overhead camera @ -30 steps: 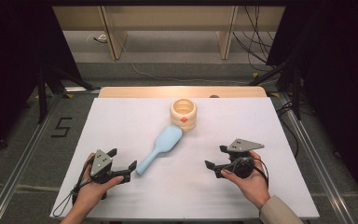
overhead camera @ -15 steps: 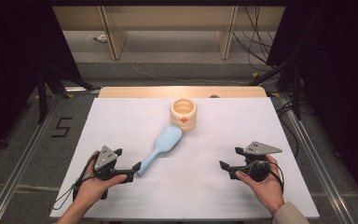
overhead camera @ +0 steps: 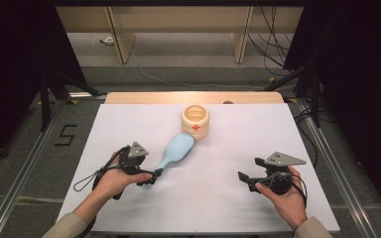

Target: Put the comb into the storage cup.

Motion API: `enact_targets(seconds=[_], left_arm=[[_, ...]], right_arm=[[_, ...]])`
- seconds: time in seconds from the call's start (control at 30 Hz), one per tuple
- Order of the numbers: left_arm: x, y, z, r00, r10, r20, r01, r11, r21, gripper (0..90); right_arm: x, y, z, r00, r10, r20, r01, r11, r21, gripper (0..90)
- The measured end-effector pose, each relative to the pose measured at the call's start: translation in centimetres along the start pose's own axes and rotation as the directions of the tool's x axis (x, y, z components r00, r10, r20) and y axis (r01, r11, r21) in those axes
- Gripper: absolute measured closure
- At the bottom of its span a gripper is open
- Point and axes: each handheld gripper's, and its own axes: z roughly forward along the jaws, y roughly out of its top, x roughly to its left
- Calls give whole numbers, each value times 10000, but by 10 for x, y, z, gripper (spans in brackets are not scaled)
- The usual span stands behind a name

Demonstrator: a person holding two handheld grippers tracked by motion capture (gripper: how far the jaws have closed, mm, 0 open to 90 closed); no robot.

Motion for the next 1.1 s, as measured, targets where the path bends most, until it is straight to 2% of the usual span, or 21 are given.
enact_targets(seconds=[0.07, 0.13, 0.2, 0.23, 0.5, 0.57, 0.7, 0.73, 0.77, 0.8, 0.93, 1.1], left_arm=[[0, 3, 4, 10000, 31, 12, -31, 9999, 116, 180], [1, 11, 16, 10000, -11, 94, 5, 9979, 650, 187], [1, 14, 24, 9998, 130, -132, -115, 9943, 1056, 205], [1, 14, 24, 9998, 130, -132, -115, 9943, 1056, 208], [3, 24, 44, 9999, -61, -85, 76, 9802, 1977, 215], [3, 25, 46, 9999, -82, -77, 96, 9787, 2049, 223], [1, 33, 52, 9998, -189, -88, 206, 9662, 2570, 245], [1, 33, 52, 9998, -189, -88, 206, 9662, 2570, 253], [1, 35, 54, 9997, -248, -52, 253, 9610, 2754, 253], [0, 36, 58, 9998, -189, 8, 178, 9518, 3062, 279], [-1, 39, 61, 9995, -325, -28, 317, 9449, 3257, 321], [0, 39, 63, 9992, -376, -143, 402, 9398, 3395, 371]], right_arm=[[0, 0, 0, 10000, -3, -8, 3, 10000, -13, 165], [0, 0, -1, 10000, -2, -11, 2, 10000, -20, 165], [-1, -1, -1, 10000, 10, -29, -10, 10000, -38, 165], [-1, -1, -1, 10000, 10, -29, -10, 10000, -38, 165], [-1, -1, 0, 10000, 20, -38, -20, 10000, -3, 165], [-1, -1, 0, 10000, 21, -48, -21, 10000, -2, 165], [-1, -1, -1, 10000, 21, -53, -21, 10000, -21, 165], [-1, -1, -1, 10000, 25, -52, -25, 10000, -21, 165], [-1, -1, -1, 10000, 25, -52, -25, 10000, -21, 165], [-1, -1, 0, 10000, 25, -68, -25, 10000, -25, 165], [-1, -1, -1, 10000, 8, -77, -8, 10000, -36, 165], [-1, -1, 0, 10000, 7, -89, -7, 10000, -22, 165]])
